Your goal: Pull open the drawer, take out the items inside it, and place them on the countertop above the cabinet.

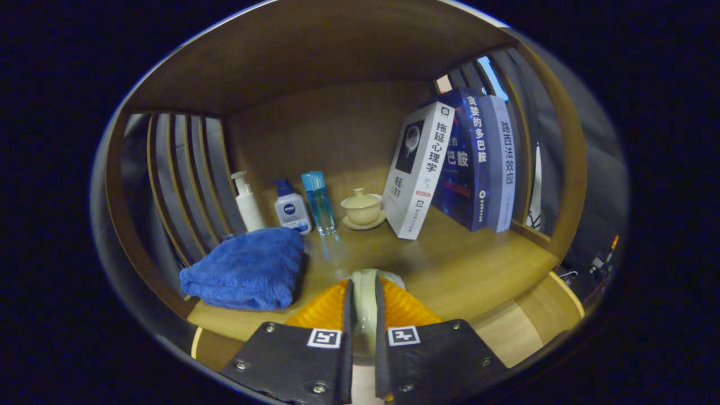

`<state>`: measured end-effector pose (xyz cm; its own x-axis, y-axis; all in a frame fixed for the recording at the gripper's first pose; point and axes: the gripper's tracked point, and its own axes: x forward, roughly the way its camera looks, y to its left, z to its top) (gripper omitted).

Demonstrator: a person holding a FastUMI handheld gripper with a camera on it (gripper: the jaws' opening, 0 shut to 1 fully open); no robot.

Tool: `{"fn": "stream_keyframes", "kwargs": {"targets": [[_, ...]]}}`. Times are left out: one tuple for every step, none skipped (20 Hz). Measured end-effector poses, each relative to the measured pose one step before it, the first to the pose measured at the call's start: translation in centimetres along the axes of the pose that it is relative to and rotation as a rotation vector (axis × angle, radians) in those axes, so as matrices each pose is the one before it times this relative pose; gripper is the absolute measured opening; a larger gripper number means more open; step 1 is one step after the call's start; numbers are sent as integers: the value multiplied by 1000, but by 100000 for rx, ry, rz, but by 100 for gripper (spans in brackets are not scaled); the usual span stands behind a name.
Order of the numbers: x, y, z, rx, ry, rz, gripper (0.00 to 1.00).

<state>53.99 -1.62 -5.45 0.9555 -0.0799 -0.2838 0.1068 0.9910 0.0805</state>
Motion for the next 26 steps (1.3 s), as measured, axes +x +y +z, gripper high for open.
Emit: {"fn": "stream_keyframes", "kwargs": {"targets": [[731,115,191,-1508,-26,129,16],[721,95,277,-2105,168,-150,16],[399,129,237,-2007,-706,-636,16],[322,184,83,-1949,-337,-764,16],[265,64,54,-1304,-533,-527,16],[105,139,22,-418,-156,-386,16],[165,36,52,1163,378,7,16],[378,65,-25,1532,650,492,16],[256,-97,106,1340,747,636,17],[134,16,26,1188,532,314,17],[97,-63,71,1151,363,-88,16],[237,-8,16,839,614,-97,16],[108,67,43,91,646,268,16],[179,85,106,-962,119,-334,17],[-9,-68,-24,-777,817,-226,16],[218,33,-234,611,1593,124,16],[-253,270,-509,1785,4489,1728,21],[-507,574,398,2493,-463,3149,37],[-375,132,84,450,-60,651,52],[-1321,-969,542,-1609,-540,-2111,68],[-106,-603,-56,-1838,-1576,-1713,84],[-1122,-126,309,-888,-1603,-295,99],[-1083,-76,254,220,-1982,-44,99],[-1001,-84,46,165,-590,726,99],[-1153,-216,-321,126,910,528,99],[-1239,-288,-164,353,624,-60,99]]}}
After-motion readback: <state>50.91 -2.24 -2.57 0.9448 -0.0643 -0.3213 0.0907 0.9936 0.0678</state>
